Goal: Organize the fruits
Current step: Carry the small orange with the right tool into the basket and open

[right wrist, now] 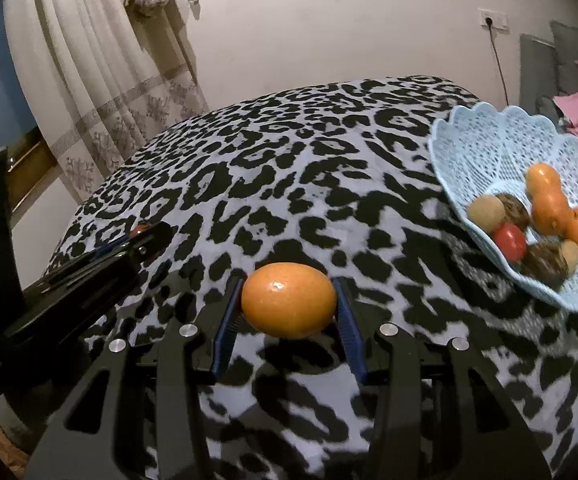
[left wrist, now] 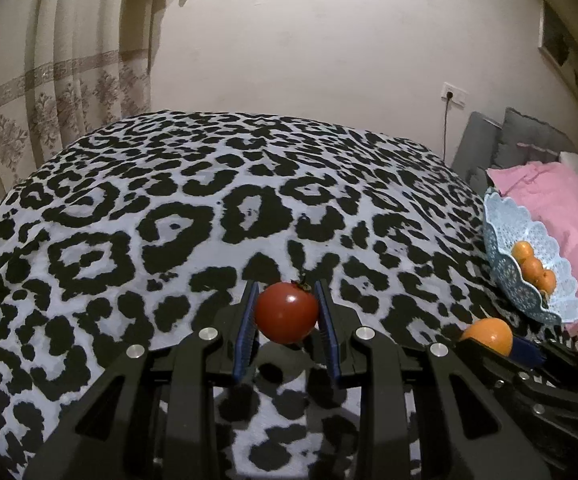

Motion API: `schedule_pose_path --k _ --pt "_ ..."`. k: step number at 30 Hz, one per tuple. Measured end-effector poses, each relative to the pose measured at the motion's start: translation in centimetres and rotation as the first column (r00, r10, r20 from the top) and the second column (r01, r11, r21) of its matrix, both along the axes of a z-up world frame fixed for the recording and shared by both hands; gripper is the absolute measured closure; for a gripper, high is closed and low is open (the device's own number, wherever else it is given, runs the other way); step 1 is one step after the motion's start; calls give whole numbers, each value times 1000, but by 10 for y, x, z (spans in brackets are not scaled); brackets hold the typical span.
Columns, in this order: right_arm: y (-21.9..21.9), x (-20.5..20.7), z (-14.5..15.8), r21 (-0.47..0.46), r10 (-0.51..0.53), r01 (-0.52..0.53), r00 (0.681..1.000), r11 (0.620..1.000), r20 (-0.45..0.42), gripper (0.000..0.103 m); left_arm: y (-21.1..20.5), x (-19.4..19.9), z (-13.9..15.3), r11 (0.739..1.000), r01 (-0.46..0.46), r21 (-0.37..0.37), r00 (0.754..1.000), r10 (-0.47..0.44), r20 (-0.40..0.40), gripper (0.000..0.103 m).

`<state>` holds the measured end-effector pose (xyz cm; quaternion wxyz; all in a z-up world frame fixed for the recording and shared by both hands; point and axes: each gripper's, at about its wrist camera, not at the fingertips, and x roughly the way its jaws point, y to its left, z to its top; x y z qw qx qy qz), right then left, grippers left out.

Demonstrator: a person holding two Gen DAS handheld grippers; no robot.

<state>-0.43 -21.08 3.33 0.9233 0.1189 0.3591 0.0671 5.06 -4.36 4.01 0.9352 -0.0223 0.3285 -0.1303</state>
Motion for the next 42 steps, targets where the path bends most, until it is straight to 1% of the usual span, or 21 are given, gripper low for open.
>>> schedule_pose_path --k 10,19,31,36,39,42 --pt "-27 -27 13 40 -72 70 997 997 41 56 -16 -16 0 998 48 34 999 -49 21 74" --pt "-49 -40 33 39 -133 130 986 991 102 56 -30 -29 0 994 92 58 995 -94 33 74" --pt "-84 -49 48 46 -238 233 961 971 144 56 -40 -36 -2 989 124 78 991 -127 30 74" --pt "-97 -55 53 54 -282 277 945 959 166 56 -43 -36 -3 988 132 81 991 -135 27 74" --pt "-107 -58 57 61 -309 303 935 951 175 57 -44 -37 -4 987 138 84 990 -141 25 74" --pt "-122 -60 59 87 -339 329 924 941 175 57 -45 -38 -4 986 144 86 989 -146 24 74"
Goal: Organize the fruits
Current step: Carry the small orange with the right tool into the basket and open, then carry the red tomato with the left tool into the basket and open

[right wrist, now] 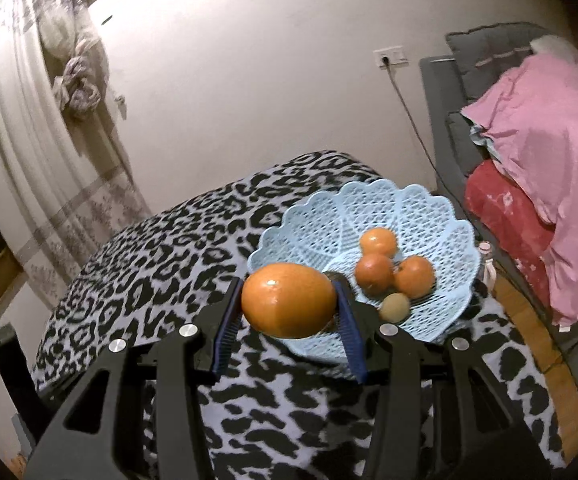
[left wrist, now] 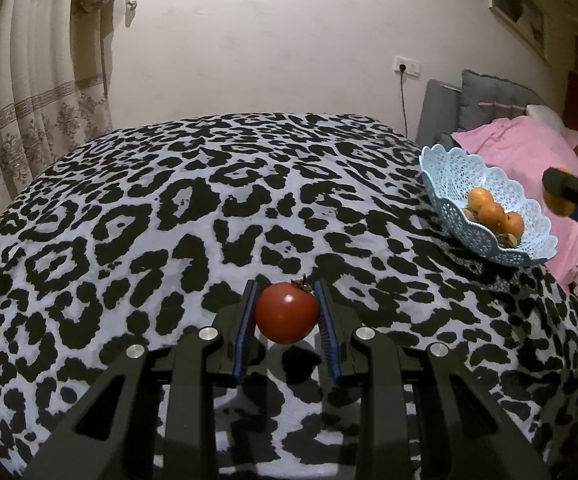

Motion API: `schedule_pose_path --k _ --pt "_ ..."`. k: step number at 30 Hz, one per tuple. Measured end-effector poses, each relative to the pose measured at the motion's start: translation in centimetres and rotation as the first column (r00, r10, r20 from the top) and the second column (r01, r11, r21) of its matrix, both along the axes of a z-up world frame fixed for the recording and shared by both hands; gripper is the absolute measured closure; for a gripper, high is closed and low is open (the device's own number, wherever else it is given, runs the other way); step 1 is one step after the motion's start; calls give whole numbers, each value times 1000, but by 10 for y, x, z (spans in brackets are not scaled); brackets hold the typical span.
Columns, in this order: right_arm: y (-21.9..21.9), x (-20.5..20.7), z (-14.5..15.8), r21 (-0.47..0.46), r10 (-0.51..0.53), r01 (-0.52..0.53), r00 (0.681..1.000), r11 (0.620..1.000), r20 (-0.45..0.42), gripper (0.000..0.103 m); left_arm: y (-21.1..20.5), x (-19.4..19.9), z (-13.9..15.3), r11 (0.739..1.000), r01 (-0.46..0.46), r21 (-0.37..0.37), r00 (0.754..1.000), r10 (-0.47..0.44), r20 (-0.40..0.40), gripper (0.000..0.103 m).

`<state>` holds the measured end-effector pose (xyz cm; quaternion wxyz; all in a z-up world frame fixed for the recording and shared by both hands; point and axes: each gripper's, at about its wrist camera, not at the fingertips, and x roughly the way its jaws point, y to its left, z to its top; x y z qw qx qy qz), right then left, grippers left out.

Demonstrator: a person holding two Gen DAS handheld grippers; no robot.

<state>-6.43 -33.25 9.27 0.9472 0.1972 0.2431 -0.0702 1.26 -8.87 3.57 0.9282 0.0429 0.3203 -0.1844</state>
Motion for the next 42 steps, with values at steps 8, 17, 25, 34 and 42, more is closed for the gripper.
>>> schedule_pose_path --k 8,17,25,34,42 --pt "-47 36 -15 120 -38 48 996 992 -79 56 -2 -3 -1 1000 11 6 1000 -11 2 74" --pt "-41 65 -36 91 -39 53 987 994 -158 56 -2 -2 -3 1000 14 6 1000 -14 -4 74" --pt "-43 69 -48 112 -37 57 984 992 -176 46 -2 -2 -4 1000 13 10 1000 -13 -7 74" --pt "-41 31 -27 35 -104 107 991 994 -82 45 -4 1 -8 1000 13 16 1000 -13 -11 74" --pt "-29 -31 -24 -136 -235 236 972 962 24 34 -4 3 -4 1000 4 25 1000 -4 -10 74"
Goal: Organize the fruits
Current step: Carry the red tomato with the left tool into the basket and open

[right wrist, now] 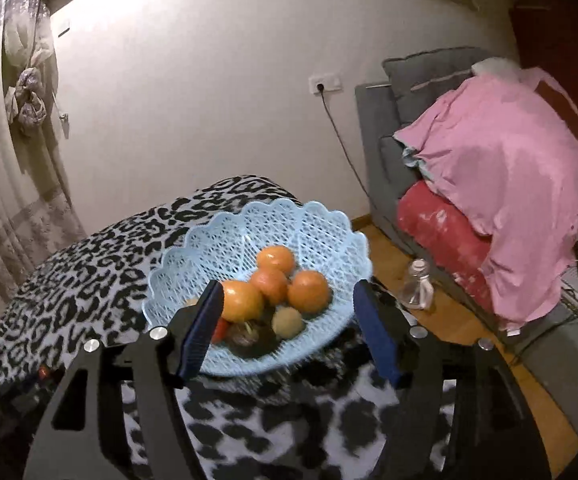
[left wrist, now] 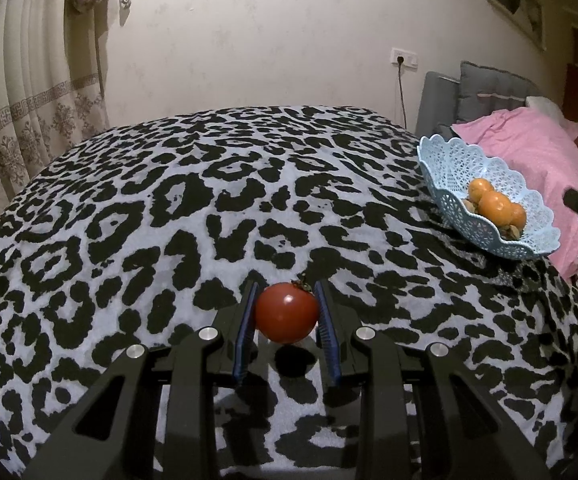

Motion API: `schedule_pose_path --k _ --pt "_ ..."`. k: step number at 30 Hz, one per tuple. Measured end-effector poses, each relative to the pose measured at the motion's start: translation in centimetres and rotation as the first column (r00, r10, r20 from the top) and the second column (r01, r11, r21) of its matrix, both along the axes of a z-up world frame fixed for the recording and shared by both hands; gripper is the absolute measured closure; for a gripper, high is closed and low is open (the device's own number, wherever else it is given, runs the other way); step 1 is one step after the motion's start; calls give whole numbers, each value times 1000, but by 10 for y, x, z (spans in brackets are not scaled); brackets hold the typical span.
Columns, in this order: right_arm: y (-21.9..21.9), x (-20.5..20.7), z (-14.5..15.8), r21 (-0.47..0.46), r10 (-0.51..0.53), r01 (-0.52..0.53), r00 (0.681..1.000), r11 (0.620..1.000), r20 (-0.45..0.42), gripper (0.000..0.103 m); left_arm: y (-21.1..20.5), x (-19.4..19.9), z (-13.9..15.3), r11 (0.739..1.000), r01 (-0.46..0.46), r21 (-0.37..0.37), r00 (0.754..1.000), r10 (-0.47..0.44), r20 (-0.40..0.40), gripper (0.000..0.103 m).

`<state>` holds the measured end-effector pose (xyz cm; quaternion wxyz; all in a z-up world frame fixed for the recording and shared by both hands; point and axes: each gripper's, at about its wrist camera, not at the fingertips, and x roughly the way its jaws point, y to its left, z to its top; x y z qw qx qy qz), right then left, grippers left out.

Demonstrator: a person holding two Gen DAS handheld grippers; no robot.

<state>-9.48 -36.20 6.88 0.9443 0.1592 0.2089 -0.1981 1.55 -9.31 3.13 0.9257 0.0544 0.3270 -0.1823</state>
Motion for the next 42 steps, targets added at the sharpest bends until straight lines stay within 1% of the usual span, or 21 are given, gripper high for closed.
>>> schedule_pose_path --k 3,5,9,11,16,19,22,25,31,35,39,42 --pt "0 -11 -7 9 3 -3 1000 1000 1 32 -4 -1 6 1000 -2 12 1000 2 11 74" --pt "-2 -16 -11 36 6 -6 1000 999 9 27 -10 -2 12 1000 5 8 1000 -6 10 74" --pt "-6 -20 -18 86 21 -23 1000 996 20 25 -29 -7 21 999 33 14 999 -33 21 74" --pt "-8 -22 -21 100 29 -32 999 994 29 21 -42 -10 27 998 50 26 998 -51 36 74" --pt "-15 -29 -24 141 30 -40 997 989 72 20 -71 -17 42 995 83 48 994 -86 68 74" --pt "-17 -28 -26 158 24 -35 997 987 72 20 -87 -18 49 994 97 54 992 -101 80 74" --pt "-14 -28 -29 157 23 -33 997 987 68 20 -102 -19 55 992 108 59 989 -113 92 74" --pt "-13 -31 -28 150 16 -29 996 988 87 19 -115 -18 60 991 119 63 987 -125 102 74" --pt "-18 -34 -29 174 -4 -13 995 985 100 19 -138 -17 67 986 147 76 980 -156 122 74" --pt "-19 -35 -29 176 -15 -4 994 984 107 19 -150 -14 66 982 175 69 977 -181 109 74" --pt "-21 -36 -31 183 -23 3 994 983 106 19 -160 -7 59 973 232 18 971 -232 53 74" --pt "-22 -35 -31 187 -31 10 994 982 107 19 -167 -4 54 965 260 3 965 -260 31 74"
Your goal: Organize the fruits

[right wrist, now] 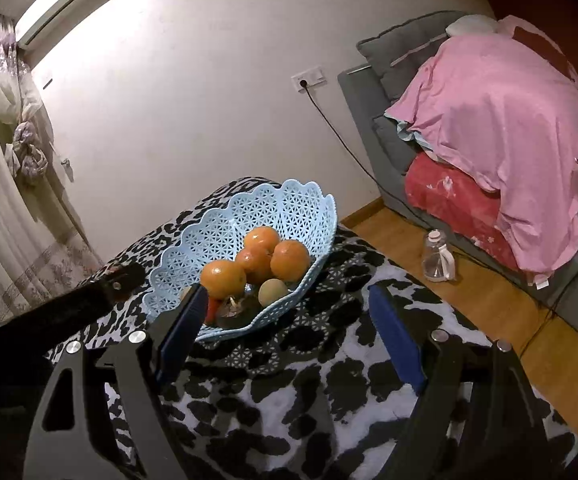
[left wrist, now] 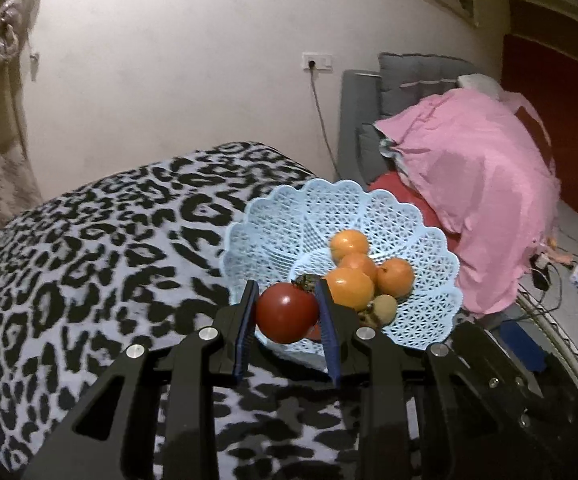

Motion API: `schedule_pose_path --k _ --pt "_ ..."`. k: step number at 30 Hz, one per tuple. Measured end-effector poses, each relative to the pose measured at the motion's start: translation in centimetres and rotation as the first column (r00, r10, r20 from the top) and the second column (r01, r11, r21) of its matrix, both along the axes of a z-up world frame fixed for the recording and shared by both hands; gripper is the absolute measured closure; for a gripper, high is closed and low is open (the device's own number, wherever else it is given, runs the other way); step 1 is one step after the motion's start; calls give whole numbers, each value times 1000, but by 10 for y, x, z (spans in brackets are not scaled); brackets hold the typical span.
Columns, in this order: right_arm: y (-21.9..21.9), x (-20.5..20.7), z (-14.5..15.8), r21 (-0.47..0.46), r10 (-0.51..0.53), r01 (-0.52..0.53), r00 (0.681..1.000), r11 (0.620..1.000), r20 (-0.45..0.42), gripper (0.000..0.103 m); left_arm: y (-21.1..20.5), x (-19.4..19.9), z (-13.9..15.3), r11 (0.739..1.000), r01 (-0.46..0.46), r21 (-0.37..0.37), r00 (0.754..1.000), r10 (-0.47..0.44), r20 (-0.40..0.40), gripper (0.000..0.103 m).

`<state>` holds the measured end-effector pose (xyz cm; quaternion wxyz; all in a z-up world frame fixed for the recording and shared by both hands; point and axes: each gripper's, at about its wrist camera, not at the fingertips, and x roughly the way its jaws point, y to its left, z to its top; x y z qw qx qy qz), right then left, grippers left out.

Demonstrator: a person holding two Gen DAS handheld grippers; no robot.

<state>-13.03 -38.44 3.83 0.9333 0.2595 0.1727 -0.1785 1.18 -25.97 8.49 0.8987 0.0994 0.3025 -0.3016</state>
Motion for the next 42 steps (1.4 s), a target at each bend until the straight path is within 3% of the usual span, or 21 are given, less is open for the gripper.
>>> schedule_pose_path --k 16,19,23,26,31,36,38,42 --pt "-3 -2 -1 3 -7 7 1000 1000 6 19 -21 11 -23 996 88 -3 993 -88 -78 72" --pt "-3 -2 -1 3 -7 7 1000 1000 5 19 -21 11 -23 996 87 -5 994 -87 -70 60" --pt "-3 -2 -1 3 -8 8 1000 1000 6 19 -19 11 -22 996 87 -6 994 -87 -60 59" --pt "-3 -2 -1 3 -7 7 1000 1000 6 19 -18 9 -20 997 78 -3 996 -78 -51 52" --pt "-3 -2 -1 3 -8 8 1000 1000 5 19 -12 4 -11 999 43 1 999 -43 11 27" --pt "-3 -2 -1 3 -8 8 1000 1000 5 19 -7 -5 0 1000 -3 26 996 0 93 11" --pt "-3 -2 -1 4 -9 9 1000 1000 6 12 -4 -9 3 999 -34 43 991 28 131 9" --pt "-4 -5 -3 0 -12 12 1000 1000 10 10 1 -17 9 994 -86 66 979 72 190 8"
